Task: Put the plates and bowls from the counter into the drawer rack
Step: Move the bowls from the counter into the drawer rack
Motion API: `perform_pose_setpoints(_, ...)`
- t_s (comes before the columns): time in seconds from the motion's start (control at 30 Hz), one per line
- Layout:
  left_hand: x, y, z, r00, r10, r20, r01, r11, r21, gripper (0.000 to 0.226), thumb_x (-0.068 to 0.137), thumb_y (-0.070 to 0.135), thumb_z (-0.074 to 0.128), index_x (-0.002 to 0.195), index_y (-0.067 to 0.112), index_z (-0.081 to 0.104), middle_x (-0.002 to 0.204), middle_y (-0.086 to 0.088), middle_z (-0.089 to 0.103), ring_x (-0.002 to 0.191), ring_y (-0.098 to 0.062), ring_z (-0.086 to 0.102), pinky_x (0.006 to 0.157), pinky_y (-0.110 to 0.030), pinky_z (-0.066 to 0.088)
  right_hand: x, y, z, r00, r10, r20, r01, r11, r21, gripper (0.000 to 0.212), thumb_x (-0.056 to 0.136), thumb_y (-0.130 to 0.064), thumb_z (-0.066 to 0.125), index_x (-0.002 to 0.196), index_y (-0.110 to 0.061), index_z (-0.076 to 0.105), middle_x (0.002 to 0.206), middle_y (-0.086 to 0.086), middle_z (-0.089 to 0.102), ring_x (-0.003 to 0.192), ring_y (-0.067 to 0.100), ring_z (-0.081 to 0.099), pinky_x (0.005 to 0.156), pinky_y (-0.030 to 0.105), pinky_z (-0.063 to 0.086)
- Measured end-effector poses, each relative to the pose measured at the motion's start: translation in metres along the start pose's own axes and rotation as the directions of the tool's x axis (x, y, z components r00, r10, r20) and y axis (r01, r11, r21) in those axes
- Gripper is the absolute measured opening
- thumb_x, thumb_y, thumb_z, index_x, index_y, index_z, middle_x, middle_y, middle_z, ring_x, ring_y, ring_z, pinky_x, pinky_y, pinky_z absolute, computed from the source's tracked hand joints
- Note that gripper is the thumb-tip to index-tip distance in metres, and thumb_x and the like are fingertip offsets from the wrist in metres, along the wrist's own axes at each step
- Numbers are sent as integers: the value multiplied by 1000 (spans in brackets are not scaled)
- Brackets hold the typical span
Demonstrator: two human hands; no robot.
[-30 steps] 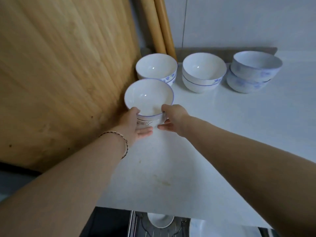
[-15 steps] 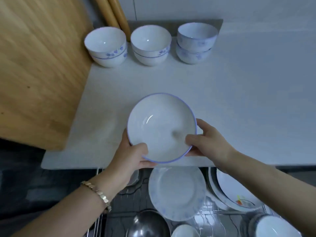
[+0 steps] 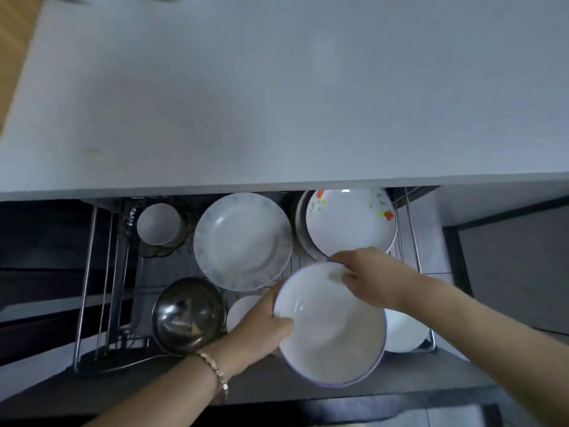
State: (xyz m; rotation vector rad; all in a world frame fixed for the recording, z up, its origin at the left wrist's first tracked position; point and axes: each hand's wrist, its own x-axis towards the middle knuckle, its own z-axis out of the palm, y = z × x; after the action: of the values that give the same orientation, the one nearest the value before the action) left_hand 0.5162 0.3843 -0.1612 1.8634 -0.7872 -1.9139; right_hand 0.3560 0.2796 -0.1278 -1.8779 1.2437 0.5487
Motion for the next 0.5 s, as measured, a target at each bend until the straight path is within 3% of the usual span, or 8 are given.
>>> perform_pose_setpoints(0.1,23,-17,3,997,-62,-36,64,996,68,61,80,-8,45,123,35,42,102,6,59,91,-13,55,47,-12,49,28,12,32,1000,-8,-8,7,994,-108,46,89,-5,43,131,-21,51,125,11,61,116,31,55,94,34,46)
perform_pose_setpoints(0.17,39,-27,-1,994,-83,-74,92,988,122,66,81,-6,47,137,28,38,117,-1,57,102,-21,54,61,-25,57,45,18,47,999,-4,-45,-2,993,-120,50,89,-4,44,135,-23,47,125,13,60,115,32,55,94,35,46)
perform_pose_setpoints(0.23,51,-35,-9,983,-133,-129,152,977,151,67,82,1,54,142,25,33,117,-8,59,101,-27,59,80,-41,58,61,26,60,998,13,-66,-22,992,-125,53,88,-3,44,138,-23,44,125,15,59,116,34,55,96,36,45)
perform_pose_setpoints(0.33,61,-43,-24,969,-181,-170,207,967,150,67,86,18,59,145,25,26,115,-9,60,98,-24,61,85,-38,53,79,36,77,996,45,-80,-55,991,-121,55,87,-2,45,138,-21,45,124,16,59,114,34,56,97,37,46)
perform_pose_setpoints(0.5,64,-55,-44,939,-171,-297,203,976,78,37,91,14,52,128,11,49,99,-6,61,98,-28,64,77,-34,49,95,42,106,996,79,-39,-83,990,-118,51,89,0,46,138,-18,43,127,14,58,115,32,58,95,34,46)
